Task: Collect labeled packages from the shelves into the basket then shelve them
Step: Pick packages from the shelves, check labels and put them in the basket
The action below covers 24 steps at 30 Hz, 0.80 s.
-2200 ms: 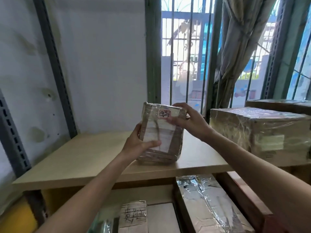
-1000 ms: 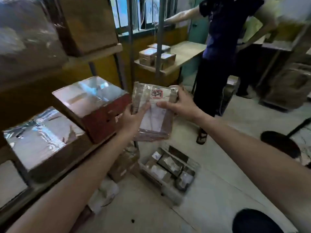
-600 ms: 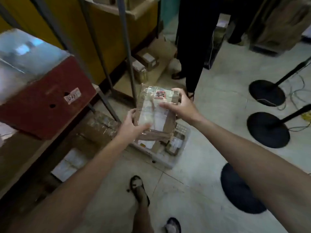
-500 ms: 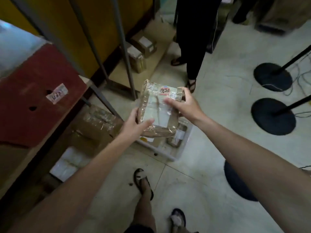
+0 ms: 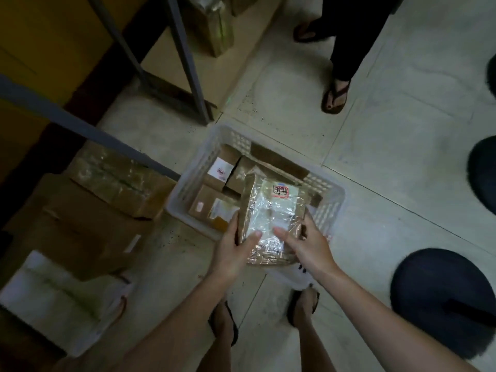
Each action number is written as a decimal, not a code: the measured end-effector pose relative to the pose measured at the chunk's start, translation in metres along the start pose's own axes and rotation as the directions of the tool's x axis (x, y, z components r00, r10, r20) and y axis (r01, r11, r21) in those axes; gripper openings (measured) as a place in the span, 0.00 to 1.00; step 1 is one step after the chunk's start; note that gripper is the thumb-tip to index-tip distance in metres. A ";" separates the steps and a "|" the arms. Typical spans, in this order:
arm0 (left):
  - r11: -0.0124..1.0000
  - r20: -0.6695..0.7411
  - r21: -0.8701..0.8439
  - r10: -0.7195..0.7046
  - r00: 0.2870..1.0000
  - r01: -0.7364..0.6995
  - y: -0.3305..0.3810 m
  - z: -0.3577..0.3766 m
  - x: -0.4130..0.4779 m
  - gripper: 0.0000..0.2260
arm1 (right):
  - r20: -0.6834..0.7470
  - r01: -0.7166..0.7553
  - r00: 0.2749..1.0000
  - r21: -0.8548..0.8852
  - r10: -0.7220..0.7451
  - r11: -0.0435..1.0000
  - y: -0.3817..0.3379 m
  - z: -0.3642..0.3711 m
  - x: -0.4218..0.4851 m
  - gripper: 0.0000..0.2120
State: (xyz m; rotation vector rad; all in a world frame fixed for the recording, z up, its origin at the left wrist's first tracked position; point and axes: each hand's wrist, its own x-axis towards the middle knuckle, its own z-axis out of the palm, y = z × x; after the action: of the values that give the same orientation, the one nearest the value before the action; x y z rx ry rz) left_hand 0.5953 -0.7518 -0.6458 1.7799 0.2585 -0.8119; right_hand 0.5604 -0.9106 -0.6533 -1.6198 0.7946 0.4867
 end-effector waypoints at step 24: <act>0.757 -0.289 0.652 0.193 0.938 0.046 -0.178 -0.036 0.251 0.35 | -0.129 0.051 0.990 -0.028 -0.054 0.998 0.028 0.154 0.321 0.36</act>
State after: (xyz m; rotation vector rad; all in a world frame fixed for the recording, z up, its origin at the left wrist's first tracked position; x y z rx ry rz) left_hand 0.6985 -0.7079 -0.9342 2.5907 0.1271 -0.5542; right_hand 0.7759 -0.8357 -0.9283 -1.7039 0.8434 0.3574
